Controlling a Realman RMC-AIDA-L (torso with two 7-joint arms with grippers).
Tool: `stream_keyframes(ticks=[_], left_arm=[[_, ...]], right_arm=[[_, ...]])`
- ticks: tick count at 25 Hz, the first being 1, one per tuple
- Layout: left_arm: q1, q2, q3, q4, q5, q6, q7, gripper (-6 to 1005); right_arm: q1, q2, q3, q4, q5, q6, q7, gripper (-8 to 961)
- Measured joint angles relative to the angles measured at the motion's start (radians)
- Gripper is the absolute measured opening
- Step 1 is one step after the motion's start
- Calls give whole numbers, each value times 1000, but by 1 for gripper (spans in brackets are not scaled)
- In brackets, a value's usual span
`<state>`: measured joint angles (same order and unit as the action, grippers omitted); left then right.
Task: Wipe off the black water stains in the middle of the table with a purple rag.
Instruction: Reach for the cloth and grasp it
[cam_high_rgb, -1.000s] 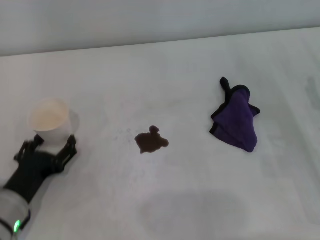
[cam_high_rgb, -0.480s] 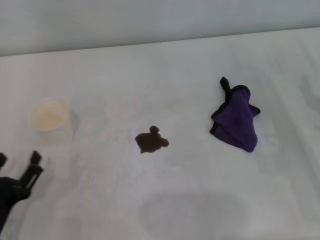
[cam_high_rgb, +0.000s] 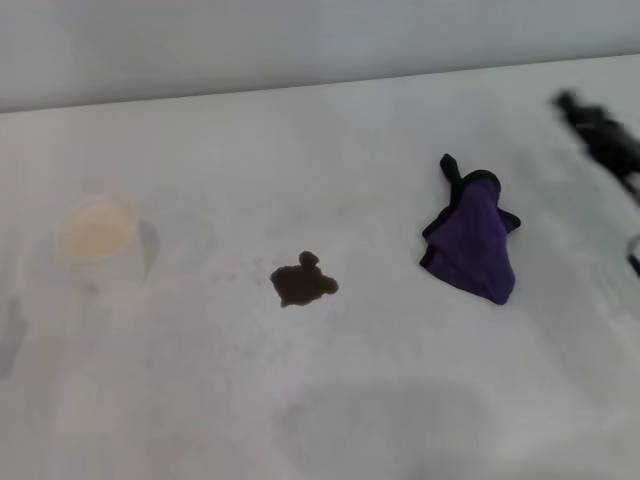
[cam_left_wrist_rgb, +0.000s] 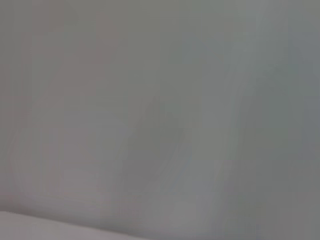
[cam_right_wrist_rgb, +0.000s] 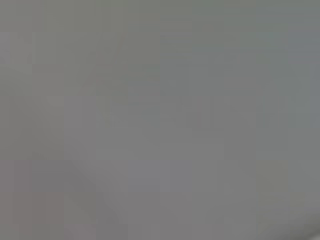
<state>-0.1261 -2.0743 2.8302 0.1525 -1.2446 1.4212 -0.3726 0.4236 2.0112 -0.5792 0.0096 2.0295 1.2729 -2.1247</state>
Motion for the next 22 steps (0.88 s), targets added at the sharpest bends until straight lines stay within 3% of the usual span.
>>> stream_keyframes(ticks=[9, 12, 17, 22], left_arm=[[-96, -1, 0, -80, -10, -15, -60, 888], [-120, 0, 0, -92, -26, -29, -60, 888], [-170, 1, 0, -102, -58, -67, -59, 887], [-189, 0, 0, -103, -128, -109, -56, 887]], right_arm=[[-11, -6, -385, -544, -373, -222, 571, 780], [-17, -6, -443, -761, -641, -265, 852, 781], [-67, 2, -525, -1136, -1090, -205, 1279, 780], [-87, 1, -614, -1304, -1171, -89, 1451, 779]])
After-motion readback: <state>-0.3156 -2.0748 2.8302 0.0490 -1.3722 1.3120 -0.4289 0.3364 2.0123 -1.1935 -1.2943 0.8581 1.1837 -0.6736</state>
